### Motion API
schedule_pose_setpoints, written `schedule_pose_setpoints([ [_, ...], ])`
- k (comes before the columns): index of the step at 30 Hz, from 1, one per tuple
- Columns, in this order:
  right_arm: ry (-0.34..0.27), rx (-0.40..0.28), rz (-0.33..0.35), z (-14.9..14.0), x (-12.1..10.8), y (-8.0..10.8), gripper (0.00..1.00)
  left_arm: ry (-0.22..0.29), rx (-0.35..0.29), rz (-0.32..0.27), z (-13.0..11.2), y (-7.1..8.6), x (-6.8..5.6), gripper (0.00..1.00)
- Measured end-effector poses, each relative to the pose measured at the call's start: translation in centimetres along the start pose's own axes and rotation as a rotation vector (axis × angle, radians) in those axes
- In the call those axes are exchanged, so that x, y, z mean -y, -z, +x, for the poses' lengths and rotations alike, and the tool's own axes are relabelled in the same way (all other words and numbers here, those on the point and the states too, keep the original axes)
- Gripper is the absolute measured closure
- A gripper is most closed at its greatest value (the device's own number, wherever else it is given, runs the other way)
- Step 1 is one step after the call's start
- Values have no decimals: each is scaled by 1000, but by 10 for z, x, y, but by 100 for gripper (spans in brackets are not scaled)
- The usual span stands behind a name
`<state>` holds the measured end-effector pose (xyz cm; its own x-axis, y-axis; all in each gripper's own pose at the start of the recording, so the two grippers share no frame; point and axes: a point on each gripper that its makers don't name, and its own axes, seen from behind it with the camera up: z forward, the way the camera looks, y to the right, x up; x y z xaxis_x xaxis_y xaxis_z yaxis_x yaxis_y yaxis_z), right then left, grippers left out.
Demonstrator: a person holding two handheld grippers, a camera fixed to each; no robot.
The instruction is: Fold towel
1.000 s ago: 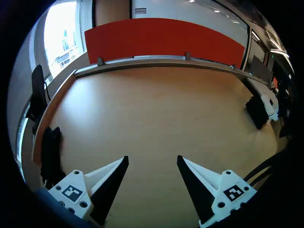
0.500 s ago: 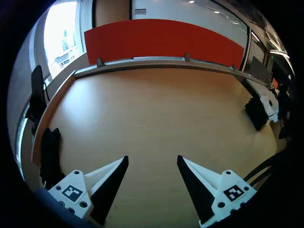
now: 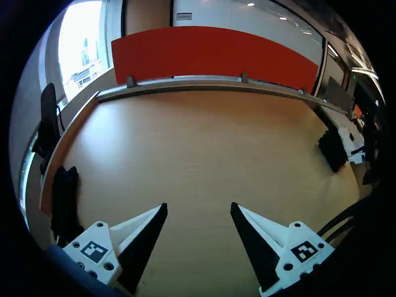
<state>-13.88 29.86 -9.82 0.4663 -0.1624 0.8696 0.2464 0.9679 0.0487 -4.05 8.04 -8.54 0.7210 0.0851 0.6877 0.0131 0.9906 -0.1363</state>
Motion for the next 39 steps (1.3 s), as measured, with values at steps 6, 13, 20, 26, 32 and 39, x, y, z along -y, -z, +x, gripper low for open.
schedule_pose_setpoints([
  [6, -24, -21, 7, 7, 8, 5, 0, 9, -7, -3, 1, 1, 4, 6],
  [13, -89, -45, 14, 16, 23, 9, 0, 22, -21, -1, 5, 3, 11, 6],
  [20, -173, -78, 35, 25, 44, 15, 0, 32, -41, 7, 11, 6, 17, 5],
  [26, -195, -111, 33, 35, 58, 22, 0, 43, -56, 11, 15, 7, 21, 6],
  [32, -231, -197, 34, 56, 73, 35, 0, 55, -76, 15, 20, 8, 23, 6],
  [39, -256, -314, 42, 83, 92, 53, 0, 59, -109, 13, 29, 9, 23, 6],
])
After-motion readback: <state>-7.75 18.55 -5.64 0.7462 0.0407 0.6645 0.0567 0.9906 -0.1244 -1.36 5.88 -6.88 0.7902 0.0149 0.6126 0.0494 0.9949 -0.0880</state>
